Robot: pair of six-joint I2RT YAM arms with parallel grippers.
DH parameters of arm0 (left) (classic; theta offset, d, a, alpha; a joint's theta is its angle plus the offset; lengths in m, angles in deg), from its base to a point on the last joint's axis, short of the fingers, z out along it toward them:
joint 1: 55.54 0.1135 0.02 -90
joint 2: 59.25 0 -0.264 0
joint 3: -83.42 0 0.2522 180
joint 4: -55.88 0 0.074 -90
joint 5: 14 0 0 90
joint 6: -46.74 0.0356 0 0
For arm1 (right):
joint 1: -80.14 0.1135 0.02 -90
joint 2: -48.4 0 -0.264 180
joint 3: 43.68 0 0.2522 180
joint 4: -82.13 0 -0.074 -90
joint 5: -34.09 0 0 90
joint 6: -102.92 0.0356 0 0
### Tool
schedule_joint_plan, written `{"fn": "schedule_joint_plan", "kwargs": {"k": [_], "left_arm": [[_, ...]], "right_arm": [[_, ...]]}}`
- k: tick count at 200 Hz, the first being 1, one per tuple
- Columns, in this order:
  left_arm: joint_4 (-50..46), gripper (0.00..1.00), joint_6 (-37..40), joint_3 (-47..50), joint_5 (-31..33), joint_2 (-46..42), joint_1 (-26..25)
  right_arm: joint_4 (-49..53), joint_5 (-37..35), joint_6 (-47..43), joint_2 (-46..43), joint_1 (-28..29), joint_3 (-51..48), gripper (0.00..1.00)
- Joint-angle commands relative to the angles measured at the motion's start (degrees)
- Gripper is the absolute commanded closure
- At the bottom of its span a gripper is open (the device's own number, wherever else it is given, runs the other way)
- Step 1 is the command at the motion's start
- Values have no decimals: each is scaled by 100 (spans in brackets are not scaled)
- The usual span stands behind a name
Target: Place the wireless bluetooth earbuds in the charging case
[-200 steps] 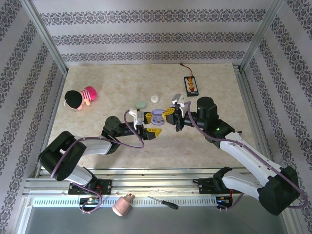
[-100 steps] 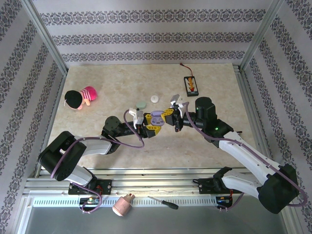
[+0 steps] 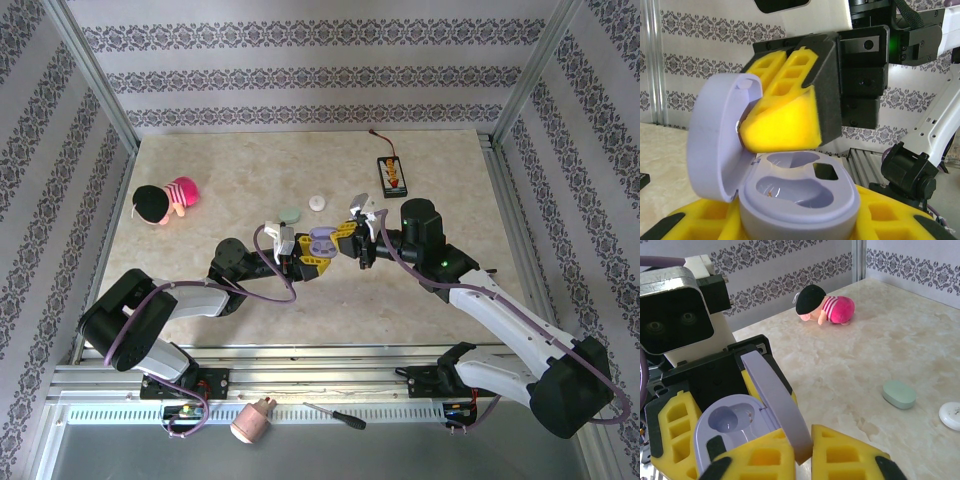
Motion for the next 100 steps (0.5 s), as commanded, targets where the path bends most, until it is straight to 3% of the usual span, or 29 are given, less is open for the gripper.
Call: {"fn": "schedule_joint_plan", "kwargs": {"k": [1,51,100], "left_arm": [[482,68,36,-6,-80,17,17],[486,67,80,85,-34,-33,112],[486,67,164,192,40,-35,239]], "right_arm": [[-32,-9,5,-134,59,144,72],[-34,-18,204,-487,26,41,48],[-446,-340,706,-1161,-242,-430,36]]}}
